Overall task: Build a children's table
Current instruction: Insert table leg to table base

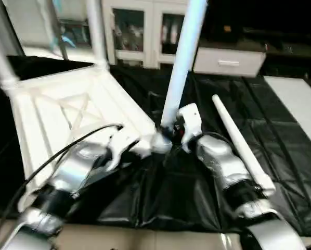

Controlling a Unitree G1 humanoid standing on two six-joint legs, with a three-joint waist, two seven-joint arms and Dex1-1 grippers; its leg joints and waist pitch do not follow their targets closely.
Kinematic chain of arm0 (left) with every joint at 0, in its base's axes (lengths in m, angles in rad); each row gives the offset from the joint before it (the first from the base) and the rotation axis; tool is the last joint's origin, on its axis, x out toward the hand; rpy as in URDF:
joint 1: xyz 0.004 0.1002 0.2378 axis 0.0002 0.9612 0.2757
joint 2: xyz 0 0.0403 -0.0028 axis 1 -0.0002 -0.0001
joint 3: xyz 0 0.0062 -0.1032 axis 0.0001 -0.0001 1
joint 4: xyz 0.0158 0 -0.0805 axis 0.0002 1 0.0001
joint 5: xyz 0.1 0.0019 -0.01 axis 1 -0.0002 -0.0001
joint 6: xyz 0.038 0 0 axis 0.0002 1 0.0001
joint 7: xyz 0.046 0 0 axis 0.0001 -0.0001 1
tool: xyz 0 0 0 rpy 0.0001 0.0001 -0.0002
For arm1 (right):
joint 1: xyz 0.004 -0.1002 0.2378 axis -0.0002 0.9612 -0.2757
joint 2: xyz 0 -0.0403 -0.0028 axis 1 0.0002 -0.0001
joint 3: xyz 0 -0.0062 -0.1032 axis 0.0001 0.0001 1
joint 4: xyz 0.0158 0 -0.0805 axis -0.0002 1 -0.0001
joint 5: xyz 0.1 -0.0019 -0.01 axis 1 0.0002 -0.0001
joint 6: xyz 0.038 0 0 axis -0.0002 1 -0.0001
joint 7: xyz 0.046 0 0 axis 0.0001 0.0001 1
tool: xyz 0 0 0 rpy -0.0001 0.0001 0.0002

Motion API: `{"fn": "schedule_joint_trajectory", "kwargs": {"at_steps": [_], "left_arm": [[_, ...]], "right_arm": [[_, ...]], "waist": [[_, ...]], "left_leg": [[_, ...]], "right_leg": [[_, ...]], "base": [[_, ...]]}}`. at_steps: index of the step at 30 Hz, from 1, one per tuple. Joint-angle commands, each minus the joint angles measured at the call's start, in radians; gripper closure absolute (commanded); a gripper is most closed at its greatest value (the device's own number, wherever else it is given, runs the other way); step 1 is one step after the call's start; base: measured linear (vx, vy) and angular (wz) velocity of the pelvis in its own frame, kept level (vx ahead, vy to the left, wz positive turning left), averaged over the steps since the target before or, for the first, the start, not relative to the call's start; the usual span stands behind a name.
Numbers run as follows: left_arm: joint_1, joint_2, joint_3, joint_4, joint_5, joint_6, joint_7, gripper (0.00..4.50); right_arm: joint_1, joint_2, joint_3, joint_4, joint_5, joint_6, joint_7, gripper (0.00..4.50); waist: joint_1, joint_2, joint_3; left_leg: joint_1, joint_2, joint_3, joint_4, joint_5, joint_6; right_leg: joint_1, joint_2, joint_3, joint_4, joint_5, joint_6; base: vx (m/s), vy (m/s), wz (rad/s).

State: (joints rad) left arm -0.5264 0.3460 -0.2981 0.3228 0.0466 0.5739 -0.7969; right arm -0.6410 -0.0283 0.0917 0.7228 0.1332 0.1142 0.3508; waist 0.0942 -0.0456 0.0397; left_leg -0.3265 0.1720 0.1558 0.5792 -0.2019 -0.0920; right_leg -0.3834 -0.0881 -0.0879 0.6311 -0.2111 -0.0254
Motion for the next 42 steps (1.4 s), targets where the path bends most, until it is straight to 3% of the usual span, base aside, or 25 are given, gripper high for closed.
{"fn": "schedule_joint_trajectory", "kwargs": {"at_steps": [1,2,3,5,6,7,8,9,10,12,13,17,18,19,22,28,29,32,34,42], "left_arm": [[-0.016,-0.042,0.015,0.002,-0.021,0.016,0.031,4.5],[-0.048,-0.081,0.023,0.017,-0.017,0.031,0.075,4.5],[-0.069,-0.105,0.024,0.029,-0.012,0.037,0.098,4.5],[-0.095,-0.139,0.029,0.049,-0.003,0.041,0.143,4.5],[-0.116,-0.171,0.029,0.067,0.004,0.047,0.176,4.5],[-0.143,-0.213,0.036,0.092,0.011,0.05,0.229,4.5],[-0.162,-0.241,0.04,0.11,0.016,0.053,0.265,4.5],[-0.183,-0.274,0.05,0.131,0.019,0.048,0.31,4.5],[-0.194,-0.289,0.056,0.142,0.021,0.045,0.336,4.5],[-0.218,-0.327,0.069,0.159,0.023,0.036,0.389,4.5],[-0.223,-0.337,0.076,0.163,0.023,0.032,0.404,4.5],[-0.222,-0.342,0.08,0.161,0.023,0.034,0.406,4.5],[-0.214,-0.339,0.079,0.16,0.026,0.037,0.405,4.5],[-0.211,-0.337,0.08,0.16,0.027,0.037,0.407,4.5],[-0.209,-0.336,0.083,0.17,0.025,0.038,0.415,4.5],[-0.203,-0.326,0.083,0.164,0.025,0.048,0.406,4.5],[-0.204,-0.321,0.085,0.164,0.024,0.05,0.404,4.5],[-0.207,-0.314,0.088,0.169,0.022,0.048,0.401,4.5],[-0.21,-0.307,0.091,0.174,0.022,0.044,0.399,4.5],[-0.211,-0.284,0.097,0.184,0.018,0.035,0.391,4.5]], "right_arm": [[0.033,-0.013,-0.049,0.141,-0.046,0.057,-0.141,2.62],[0.011,0.01,-0.053,0.174,-0.047,0.059,-0.191,2.62],[-0.005,0.026,-0.057,0.197,-0.047,0.062,-0.225,2.62],[-0.027,0.041,-0.056,0.23,-0.048,0.058,-0.271,2.62],[-0.044,0.057,-0.06,0.257,-0.047,0.054,-0.31,2.62],[-0.064,0.077,-0.07,0.289,-0.04,0.05,-0.352,2.62],[-0.078,0.091,-0.079,0.312,-0.036,0.046,-0.383,2.62],[-0.092,0.104,-0.091,0.336,-0.033,0.04,-0.426,2.62],[-0.099,0.109,-0.097,0.348,-0.03,0.037,-0.447,2.62],[-0.119,0.121,-0.123,0.383,-0.024,0.024,-0.505,2.62],[-0.127,0.124,-0.135,0.396,-0.021,0.016,-0.519,2.62],[-0.141,0.123,-0.16,0.415,-0.011,0.002,-0.535,2.62],[-0.149,0.122,-0.172,0.427,-0.005,-0.007,-0.533,2.62],[-0.153,0.123,-0.183,0.431,0.004,-0.019,-0.53,2.62],[-0.17,0.132,-0.21,0.451,0.017,-0.052,-0.511,2.62],[-0.186,0.133,-0.192,0.452,-0.004,-0.09,-0.441,2.62],[-0.189,0.131,-0.189,0.45,-0.008,-0.097,-0.423,2.27],[-0.194,0.128,-0.186,0.446,-0.012,-0.101,-0.404,2.27],[-0.201,0.124,-0.184,0.447,-0.018,-0.106,-0.388,1.86],[-0.217,0.111,-0.177,0.415,-0.021,-0.11,-0.288,1.18]], "waist": [[-0.011,0.012,-0.024],[-0.015,0.007,-0.024],[-0.013,0.009,-0.031],[-0.013,0.006,-0.033],[-0.011,0.006,-0.037],[-0.01,0.0,-0.041],[-0.01,0.003,-0.041],[-0.006,0.004,-0.041],[-0.009,0.001,-0.04],[-0.004,0.0,-0.05],[-0.004,0.001,-0.051],[-0.005,-0.001,-0.058],[-0.005,-0.002,-0.056],[-0.005,-0.001,-0.052],[-0.007,0.001,-0.05],[-0.008,0.004,-0.051],[-0.008,0.003,-0.051],[-0.008,0.002,-0.052],[-0.008,0.001,-0.052],[-0.013,-0.004,-0.053]], "left_leg": [[0.006,0.056,-0.011,-0.092,-0.37,-0.016],[0.009,0.053,-0.012,-0.09,-0.409,-0.017],[0.008,0.053,-0.019,-0.092,-0.42,-0.022],[0.003,0.054,-0.019,-0.093,-0.391,-0.019],[-0.003,0.056,-0.017,-0.096,-0.344,-0.015],[-0.01,0.058,-0.014,-0.098,-0.28,-0.01],[-0.009,0.058,-0.012,-0.097,-0.256,-0.011],[0.002,0.059,-0.005,-0.093,-0.244,-0.013],[-0.003,0.059,-0.004,-0.092,-0.235,-0.014],[-0.012,0.057,0.0,-0.086,-0.15,-0.003],[-0.018,0.057,0.001,-0.084,-0.111,0.008],[-0.02,0.05,0.006,-0.068,-0.003,0.066],[-0.023,0.049,0.008,-0.067,-0.01,0.083],[-0.023,0.051,0.008,-0.071,-0.056,0.085],[-0.022,0.056,0.006,-0.077,-0.128,0.058],[-0.022,0.055,0.006,-0.074,-0.1,0.056],[-0.023,0.055,0.006,-0.074,-0.102,0.06],[-0.022,0.056,0.006,-0.073,-0.1,0.064],[-0.022,0.056,0.006,-0.072,-0.095,0.068],[-0.027,0.055,0.008,-0.067,-0.071,0.096]], "right_leg": [[0.012,-0.061,0.064,-0.108,-0.345,-0.164],[0.008,-0.066,0.064,-0.116,-0.43,-0.146],[0.007,-0.075,0.064,-0.129,-0.548,-0.091],[0.009,-0.076,0.065,-0.13,-0.525,-0.075],[0.015,-0.076,0.065,-0.127,-0.457,-0.076],[0.021,-0.074,0.064,-0.119,-0.371,-0.087],[0.02,-0.072,0.065,-0.115,-0.33,-0.097],[0.011,-0.069,0.066,-0.113,-0.27,-0.121],[0.015,-0.068,0.067,-0.108,-0.238,-0.131],[0.03,-0.068,0.064,-0.089,-0.104,-0.15],[0.036,-0.066,0.062,-0.081,-0.025,-0.16],[0.041,-0.063,0.06,-0.065,0.161,-0.197],[0.042,-0.065,0.06,-0.066,0.16,-0.203],[0.042,-0.068,0.06,-0.073,0.096,-0.202],[0.041,-0.072,0.061,-0.083,-0.031,-0.181],[0.041,-0.068,0.06,-0.077,0.027,-0.192],[0.042,-0.069,0.06,-0.077,0.024,-0.194],[0.043,-0.07,0.06,-0.076,0.019,-0.2],[0.043,-0.07,0.06,-0.076,0.018,-0.204],[0.044,-0.072,0.06,-0.074,0.015,-0.219]], "base": [[0.0,0.0,0.0],[0.0,0.0,0.0],[0.0,0.0,0.0],[0.0,0.0,0.0],[0.0,0.0,0.0],[0.0,0.0,0.0],[0.0,0.0,0.0],[0.0,0.0,0.0],[0.0,0.0,0.0],[0.0,0.0,0.0],[0.0,0.0,0.0],[0.0,0.0,0.0],[0.0,0.0,0.0],[0.0,0.0,0.0],[0.0,0.0,0.0],[0.0,0.0,0.0],[0.0,0.0,0.0],[0.0,0.0,0.0],[0.0,0.0,0.0],[0.0,0.0,0.0]]}}
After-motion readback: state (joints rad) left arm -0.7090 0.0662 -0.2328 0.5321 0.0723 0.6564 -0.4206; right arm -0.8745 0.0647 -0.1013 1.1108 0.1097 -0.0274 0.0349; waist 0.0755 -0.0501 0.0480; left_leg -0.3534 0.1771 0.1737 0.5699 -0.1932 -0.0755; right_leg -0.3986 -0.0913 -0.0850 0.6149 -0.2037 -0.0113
